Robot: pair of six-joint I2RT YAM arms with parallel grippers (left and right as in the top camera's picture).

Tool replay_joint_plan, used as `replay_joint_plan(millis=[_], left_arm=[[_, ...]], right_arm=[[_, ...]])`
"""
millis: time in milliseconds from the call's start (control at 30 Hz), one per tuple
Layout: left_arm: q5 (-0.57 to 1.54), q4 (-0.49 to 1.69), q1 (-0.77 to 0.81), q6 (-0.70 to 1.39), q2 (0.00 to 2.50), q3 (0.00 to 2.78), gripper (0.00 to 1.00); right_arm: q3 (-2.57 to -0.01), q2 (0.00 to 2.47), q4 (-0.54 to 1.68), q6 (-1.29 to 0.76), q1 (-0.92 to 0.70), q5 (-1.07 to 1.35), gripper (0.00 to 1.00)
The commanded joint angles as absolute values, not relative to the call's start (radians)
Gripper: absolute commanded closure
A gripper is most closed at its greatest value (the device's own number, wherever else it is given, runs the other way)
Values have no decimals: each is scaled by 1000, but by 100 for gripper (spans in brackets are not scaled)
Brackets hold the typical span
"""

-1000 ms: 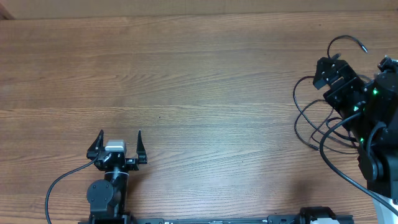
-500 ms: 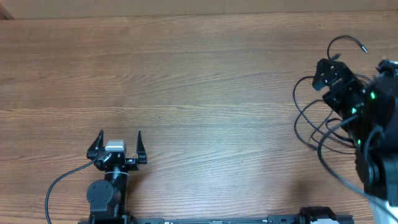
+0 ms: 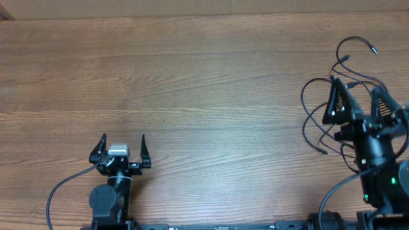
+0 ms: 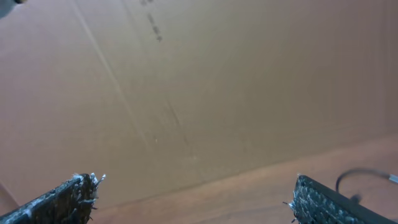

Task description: Untangle cables

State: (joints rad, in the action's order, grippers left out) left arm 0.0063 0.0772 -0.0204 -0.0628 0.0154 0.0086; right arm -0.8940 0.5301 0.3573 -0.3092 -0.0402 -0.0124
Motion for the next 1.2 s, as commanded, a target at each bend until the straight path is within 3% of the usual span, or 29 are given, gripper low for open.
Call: replay_joint_plan(millis=[0, 1167], left_arm=[[11, 78, -26, -86, 4, 4, 0], [11, 78, -26, -86, 4, 4, 1]], right_arm=[[-864, 469, 348, -234, -47, 2, 0], [-443, 3, 252, -235, -85, 47, 0]])
